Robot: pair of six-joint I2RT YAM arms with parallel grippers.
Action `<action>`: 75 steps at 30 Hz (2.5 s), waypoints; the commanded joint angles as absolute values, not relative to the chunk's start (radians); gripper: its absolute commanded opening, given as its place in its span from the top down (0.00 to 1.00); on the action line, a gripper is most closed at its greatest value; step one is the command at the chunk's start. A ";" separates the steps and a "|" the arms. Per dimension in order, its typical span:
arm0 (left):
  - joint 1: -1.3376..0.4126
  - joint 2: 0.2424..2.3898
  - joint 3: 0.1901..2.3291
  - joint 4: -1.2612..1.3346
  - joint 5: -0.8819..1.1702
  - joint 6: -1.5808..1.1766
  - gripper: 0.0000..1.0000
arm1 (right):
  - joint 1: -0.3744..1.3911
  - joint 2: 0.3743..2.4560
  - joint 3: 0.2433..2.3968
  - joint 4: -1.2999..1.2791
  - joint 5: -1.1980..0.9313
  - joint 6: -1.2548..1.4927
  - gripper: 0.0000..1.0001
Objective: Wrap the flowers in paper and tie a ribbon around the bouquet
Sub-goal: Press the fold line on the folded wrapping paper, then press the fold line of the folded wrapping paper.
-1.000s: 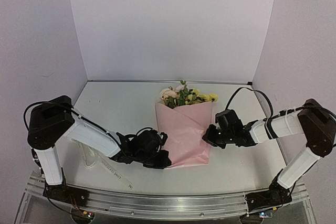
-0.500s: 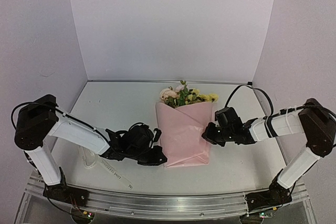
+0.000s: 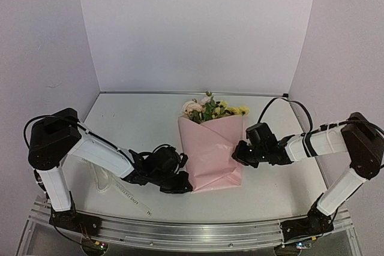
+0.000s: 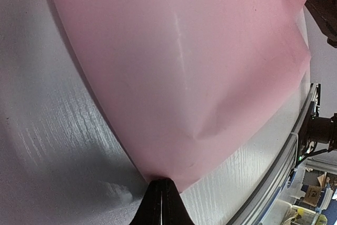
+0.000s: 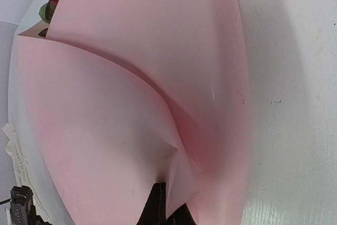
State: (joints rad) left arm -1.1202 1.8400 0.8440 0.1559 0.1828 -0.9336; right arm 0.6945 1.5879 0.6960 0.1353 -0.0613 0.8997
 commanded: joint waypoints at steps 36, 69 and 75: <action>-1.090 1.826 1.008 0.131 0.253 -0.856 0.90 | 0.697 1.540 0.773 0.009 -0.008 0.840 0.94; -0.940 2.319 1.612 0.007 0.448 -0.735 0.86 | 0.585 1.546 0.726 -0.009 -0.127 0.754 0.31; -0.939 2.328 1.608 0.019 0.457 -0.743 0.86 | 0.563 1.627 0.777 -0.008 -0.183 0.767 0.37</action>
State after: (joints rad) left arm -0.9417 2.3108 1.5787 0.0224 0.4365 -0.7544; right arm 0.5649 1.5823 0.7300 -0.0288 -0.1326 0.7733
